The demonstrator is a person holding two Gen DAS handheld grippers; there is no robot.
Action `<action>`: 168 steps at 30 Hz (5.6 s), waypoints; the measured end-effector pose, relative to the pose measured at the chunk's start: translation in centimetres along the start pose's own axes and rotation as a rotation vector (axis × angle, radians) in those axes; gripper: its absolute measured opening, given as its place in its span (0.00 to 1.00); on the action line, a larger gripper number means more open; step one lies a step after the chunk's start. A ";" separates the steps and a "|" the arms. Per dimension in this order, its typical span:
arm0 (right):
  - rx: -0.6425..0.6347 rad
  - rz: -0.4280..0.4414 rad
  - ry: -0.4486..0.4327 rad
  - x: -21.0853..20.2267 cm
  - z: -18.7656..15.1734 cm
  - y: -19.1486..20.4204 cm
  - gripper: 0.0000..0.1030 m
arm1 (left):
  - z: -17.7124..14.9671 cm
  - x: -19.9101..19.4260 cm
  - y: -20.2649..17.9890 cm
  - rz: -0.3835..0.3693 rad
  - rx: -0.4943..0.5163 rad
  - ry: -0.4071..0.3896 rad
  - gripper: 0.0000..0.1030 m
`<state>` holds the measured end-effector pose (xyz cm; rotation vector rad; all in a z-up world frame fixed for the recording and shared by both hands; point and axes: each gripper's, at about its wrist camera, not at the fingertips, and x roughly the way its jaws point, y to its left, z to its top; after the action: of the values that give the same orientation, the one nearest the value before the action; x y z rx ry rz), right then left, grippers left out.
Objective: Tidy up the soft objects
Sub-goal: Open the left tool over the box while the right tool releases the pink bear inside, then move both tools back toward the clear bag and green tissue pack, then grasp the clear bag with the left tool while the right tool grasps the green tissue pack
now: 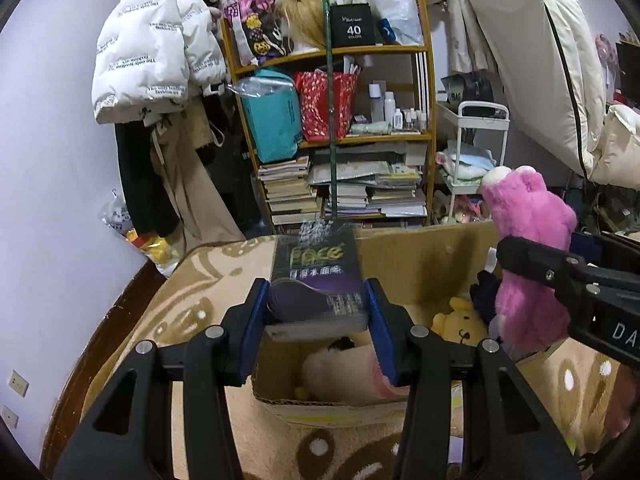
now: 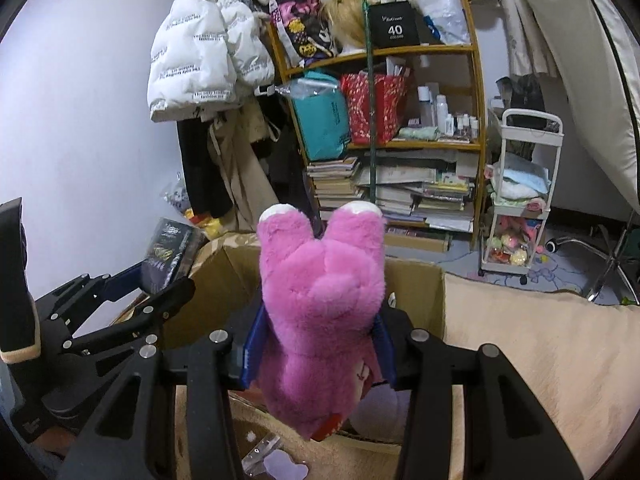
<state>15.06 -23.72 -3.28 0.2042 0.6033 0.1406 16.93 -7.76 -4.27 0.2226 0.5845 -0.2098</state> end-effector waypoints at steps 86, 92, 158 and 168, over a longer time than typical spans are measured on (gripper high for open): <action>0.184 -0.170 0.237 -11.4 -8.3 -0.5 1.00 | -7.5 -10.2 -1.2 -0.152 0.030 0.218 0.96; 0.233 -0.234 0.317 -9.5 -9.3 -1.8 1.00 | -8.1 -8.4 -2.6 -0.162 0.071 0.253 0.96; 0.541 -0.156 0.620 -1.4 -14.5 -7.4 0.70 | -10.5 4.5 -8.2 -0.281 0.071 0.516 0.74; 0.511 -0.175 0.633 -1.1 -14.8 -6.0 0.80 | -10.3 2.8 -6.1 -0.214 0.047 0.516 0.74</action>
<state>6.05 -27.55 -15.90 0.6110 1.2818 -0.1307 12.29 -11.23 -15.16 0.2615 1.1188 -0.3781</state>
